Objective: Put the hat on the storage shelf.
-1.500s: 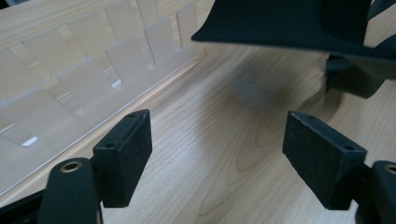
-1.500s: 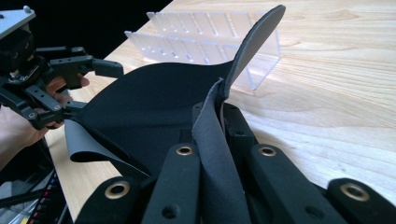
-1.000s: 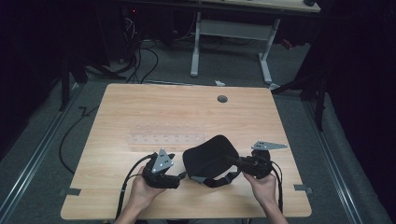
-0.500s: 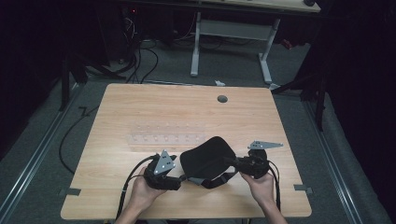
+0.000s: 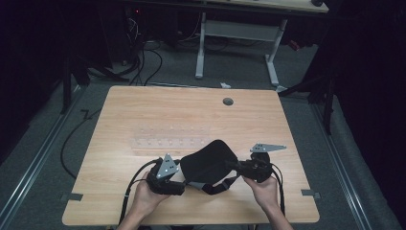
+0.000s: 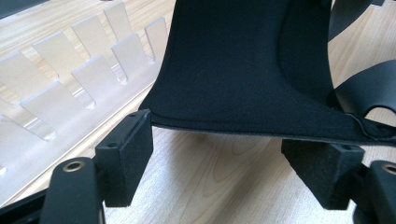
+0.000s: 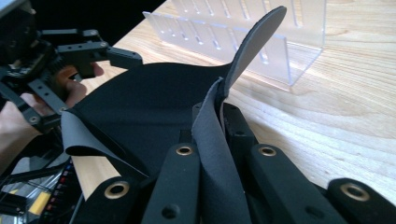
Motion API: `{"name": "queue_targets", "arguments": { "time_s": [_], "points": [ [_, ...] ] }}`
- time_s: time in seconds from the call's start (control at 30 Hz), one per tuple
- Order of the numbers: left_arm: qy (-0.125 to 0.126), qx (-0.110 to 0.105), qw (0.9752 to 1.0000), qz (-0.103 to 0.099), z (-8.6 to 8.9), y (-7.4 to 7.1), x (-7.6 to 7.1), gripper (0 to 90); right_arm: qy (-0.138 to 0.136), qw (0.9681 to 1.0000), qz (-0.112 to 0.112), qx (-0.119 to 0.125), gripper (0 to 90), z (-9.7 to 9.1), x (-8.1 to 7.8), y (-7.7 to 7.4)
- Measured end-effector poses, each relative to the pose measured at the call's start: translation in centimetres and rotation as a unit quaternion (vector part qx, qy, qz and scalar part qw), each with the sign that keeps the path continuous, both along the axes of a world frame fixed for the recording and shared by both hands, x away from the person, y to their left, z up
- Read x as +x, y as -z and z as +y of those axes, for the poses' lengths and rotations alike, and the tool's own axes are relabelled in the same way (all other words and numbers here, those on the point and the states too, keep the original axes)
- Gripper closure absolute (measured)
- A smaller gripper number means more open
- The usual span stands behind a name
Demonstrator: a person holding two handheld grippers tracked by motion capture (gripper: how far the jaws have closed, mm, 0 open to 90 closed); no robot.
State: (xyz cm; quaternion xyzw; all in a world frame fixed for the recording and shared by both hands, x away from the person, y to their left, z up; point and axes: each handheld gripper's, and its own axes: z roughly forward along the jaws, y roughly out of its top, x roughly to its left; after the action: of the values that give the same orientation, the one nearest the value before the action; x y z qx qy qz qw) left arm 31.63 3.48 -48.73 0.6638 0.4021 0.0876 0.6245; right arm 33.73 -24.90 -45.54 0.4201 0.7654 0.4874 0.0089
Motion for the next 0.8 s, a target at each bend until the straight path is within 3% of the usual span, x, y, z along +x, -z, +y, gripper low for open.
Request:
{"name": "queue_targets", "arguments": {
  "time_s": [0.67, 0.8],
  "points": [
    [-0.001, 0.016, 0.9998, -0.013, 0.04, 0.12, -0.06, 33.0, -0.015, 0.9998, 0.008, 0.013, 86.0, 0.38, 0.35, -0.02],
    [0.016, 0.001, 0.9997, -0.016, 0.02, -0.08, -0.33, 38.5, -0.021, 0.9995, 0.012, 0.021, 86.0, 0.55, 0.46, 0.05]
  ]
}}
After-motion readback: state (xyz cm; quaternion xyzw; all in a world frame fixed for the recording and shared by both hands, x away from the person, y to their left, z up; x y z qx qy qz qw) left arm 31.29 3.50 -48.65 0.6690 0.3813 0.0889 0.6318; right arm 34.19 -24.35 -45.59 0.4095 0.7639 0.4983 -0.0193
